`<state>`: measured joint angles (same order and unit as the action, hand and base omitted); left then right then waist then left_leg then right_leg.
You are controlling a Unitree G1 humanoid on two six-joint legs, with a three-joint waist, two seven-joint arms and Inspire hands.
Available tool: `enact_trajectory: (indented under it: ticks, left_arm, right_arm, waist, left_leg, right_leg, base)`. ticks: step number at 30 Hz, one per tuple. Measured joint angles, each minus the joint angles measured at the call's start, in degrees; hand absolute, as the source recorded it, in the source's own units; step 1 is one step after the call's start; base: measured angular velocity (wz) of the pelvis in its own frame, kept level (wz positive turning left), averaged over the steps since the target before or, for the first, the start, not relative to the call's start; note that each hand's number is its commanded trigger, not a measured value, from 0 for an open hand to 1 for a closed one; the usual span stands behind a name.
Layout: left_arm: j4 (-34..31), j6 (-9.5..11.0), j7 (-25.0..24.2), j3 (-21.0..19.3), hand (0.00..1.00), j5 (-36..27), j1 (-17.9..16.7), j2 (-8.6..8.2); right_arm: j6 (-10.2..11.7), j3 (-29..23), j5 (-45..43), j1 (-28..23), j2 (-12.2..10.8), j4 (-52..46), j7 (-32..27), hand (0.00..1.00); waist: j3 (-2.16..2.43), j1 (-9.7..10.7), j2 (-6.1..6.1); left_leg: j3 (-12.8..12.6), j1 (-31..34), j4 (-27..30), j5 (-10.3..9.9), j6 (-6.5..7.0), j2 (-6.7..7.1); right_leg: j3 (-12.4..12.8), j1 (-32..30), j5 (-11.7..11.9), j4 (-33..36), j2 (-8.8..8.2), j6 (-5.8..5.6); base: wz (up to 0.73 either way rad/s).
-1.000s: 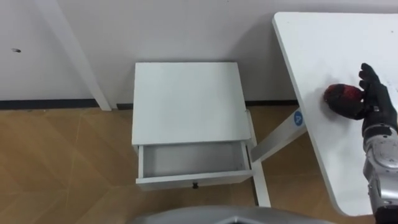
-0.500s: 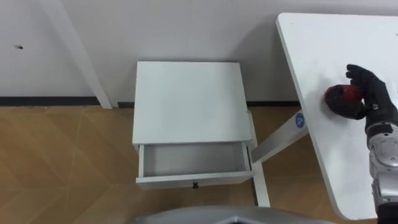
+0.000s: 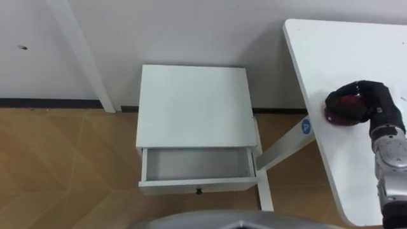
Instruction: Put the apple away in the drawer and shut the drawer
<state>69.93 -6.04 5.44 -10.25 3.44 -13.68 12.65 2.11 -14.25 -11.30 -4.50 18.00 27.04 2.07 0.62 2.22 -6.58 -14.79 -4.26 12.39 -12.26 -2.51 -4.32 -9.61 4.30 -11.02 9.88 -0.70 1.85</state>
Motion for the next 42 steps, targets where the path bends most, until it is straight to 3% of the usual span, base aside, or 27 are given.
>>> enact_trajectory:
  ticks: [12,16,21,26,31,33,35,38,42]
  left_arm:
    - [0.95,-0.21,-0.06,0.28,0.00,0.00,0.76,-0.01]
    - [0.83,-0.06,-0.07,0.31,0.00,0.86,1.73,0.04]
    - [0.68,0.22,-0.06,0.65,0.00,0.86,2.64,0.14]
    - [-0.05,0.20,-1.08,1.86,0.00,1.21,3.19,0.17]
    - [-0.52,0.97,-2.20,3.09,0.00,0.89,4.23,0.07]
    - [0.41,1.70,-2.35,4.97,0.00,0.61,4.72,0.08]
    - [1.48,1.82,-2.70,6.17,0.00,0.78,5.32,0.06]
    - [1.57,1.66,-3.38,6.21,0.00,1.15,5.12,0.08]
    - [1.63,1.30,-3.70,7.18,0.00,1.12,4.76,0.23]
  right_arm:
    - [-0.44,-0.28,-1.56,-0.03,0.11,-0.44,-0.29,1.00]
    - [-1.01,-0.40,-1.43,0.03,0.22,-2.09,-0.07,1.00]
    - [-2.50,0.65,0.19,-0.23,0.23,-4.45,0.78,1.00]
    - [-4.72,3.55,0.90,-1.27,0.20,-10.24,4.45,1.00]
    - [-4.87,10.18,1.09,-1.40,-0.40,-17.69,11.65,1.00]
    - [-4.87,12.81,1.24,-1.22,-0.42,-19.02,12.95,1.00]
    - [-4.89,15.65,1.21,-0.85,-0.42,-19.34,14.34,1.00]
    - [-5.86,17.78,0.46,-0.79,-0.41,-22.36,16.96,1.00]
    - [-5.89,18.83,0.17,-0.30,-0.43,-24.06,19.36,1.00]
  waist:
    - [-0.09,-0.52,0.24]
    - [-0.51,-0.64,0.85]
    - [-0.48,-0.60,0.86]
    - [-0.46,-0.90,0.94]
    - [-0.58,-1.38,1.44]
    - [-0.74,-2.45,1.95]
    - [-0.57,-3.70,2.12]
    - [-0.87,-4.65,2.50]
    - [-1.09,-5.81,2.18]
  left_leg:
    - [0.05,0.73,0.29,-0.03,0.03,-0.11]
    - [0.07,1.02,0.20,-0.24,0.33,-0.21]
    - [0.03,1.60,0.34,-0.25,0.36,-0.21]
    - [-0.41,1.73,0.32,-0.26,0.37,-0.22]
    - [-0.58,1.99,0.29,-0.25,0.37,-0.15]
    - [-0.60,1.64,0.19,-0.25,0.37,-0.12]
    - [-0.45,1.45,-0.15,-0.25,0.37,-0.07]
    - [-0.34,1.53,-0.64,-0.24,0.38,-0.04]
    - [0.17,1.70,-0.69,-0.23,0.39,0.01]
  right_leg:
    - [-0.74,-0.15,0.01,0.07,0.01,0.01]
    - [-0.86,-0.64,0.01,0.61,0.06,0.01]
    - [-0.70,-1.36,0.01,0.89,0.03,0.02]
    - [-0.09,-1.94,0.01,0.98,0.07,0.02]
    - [0.06,-2.18,0.10,0.92,0.04,-0.08]
    - [0.19,-2.00,0.12,0.95,0.02,-0.08]
    - [0.05,-1.87,0.12,0.88,-0.02,-0.09]
    - [-0.04,-2.19,0.12,0.84,0.01,-0.09]
    - [-0.48,-2.14,0.12,0.82,0.00,-0.09]
  base:
    - [0.02]
    - [0.01]
    - [0.00]
    - [-0.07]
    - [-0.02]
    - [-0.02]
    - [0.00]
    - [0.00]
    - [0.06]
